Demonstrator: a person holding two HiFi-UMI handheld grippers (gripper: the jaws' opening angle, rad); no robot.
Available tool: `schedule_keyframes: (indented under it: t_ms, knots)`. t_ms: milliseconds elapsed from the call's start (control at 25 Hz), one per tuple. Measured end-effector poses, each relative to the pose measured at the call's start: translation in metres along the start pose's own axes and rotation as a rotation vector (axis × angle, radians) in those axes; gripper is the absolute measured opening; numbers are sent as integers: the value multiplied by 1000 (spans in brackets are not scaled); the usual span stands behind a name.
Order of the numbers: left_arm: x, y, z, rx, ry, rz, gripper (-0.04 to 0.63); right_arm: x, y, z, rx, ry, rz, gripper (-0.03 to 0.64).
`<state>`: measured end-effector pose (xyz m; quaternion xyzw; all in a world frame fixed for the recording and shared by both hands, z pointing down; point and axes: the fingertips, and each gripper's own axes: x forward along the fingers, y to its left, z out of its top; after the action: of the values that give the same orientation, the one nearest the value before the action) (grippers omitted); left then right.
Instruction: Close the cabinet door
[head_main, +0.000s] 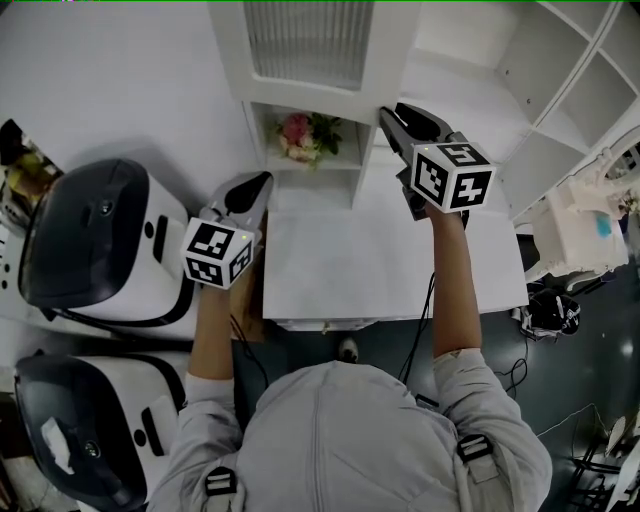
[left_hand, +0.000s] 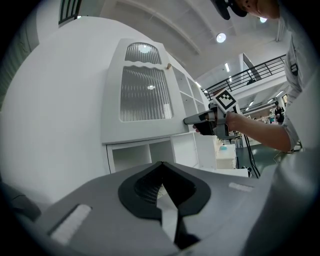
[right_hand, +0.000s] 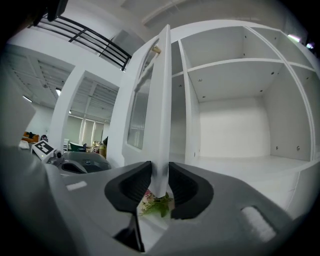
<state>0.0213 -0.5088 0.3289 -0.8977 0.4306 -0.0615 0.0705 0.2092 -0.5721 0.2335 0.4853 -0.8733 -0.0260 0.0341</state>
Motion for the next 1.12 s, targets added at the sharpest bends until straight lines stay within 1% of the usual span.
schedule_keyframes:
  t_ms: [320, 600, 800, 960, 1120]
  knots:
    - [10, 0, 1, 6, 9, 11, 18, 15, -19, -1, -9, 5, -16, 123]
    - [16, -1, 9, 11, 3, 33, 18, 29, -33, 0, -5, 8, -2, 124]
    - [13, -3, 11, 13, 3, 55, 18, 37, -40, 0, -5, 10, 7, 124]
    - [8, -2, 8, 9, 13, 74, 18, 44, -46, 0, 15, 10, 11, 123]
    - [3, 0, 9, 2, 15, 93, 18, 50, -50, 1, 15, 14, 1, 121]
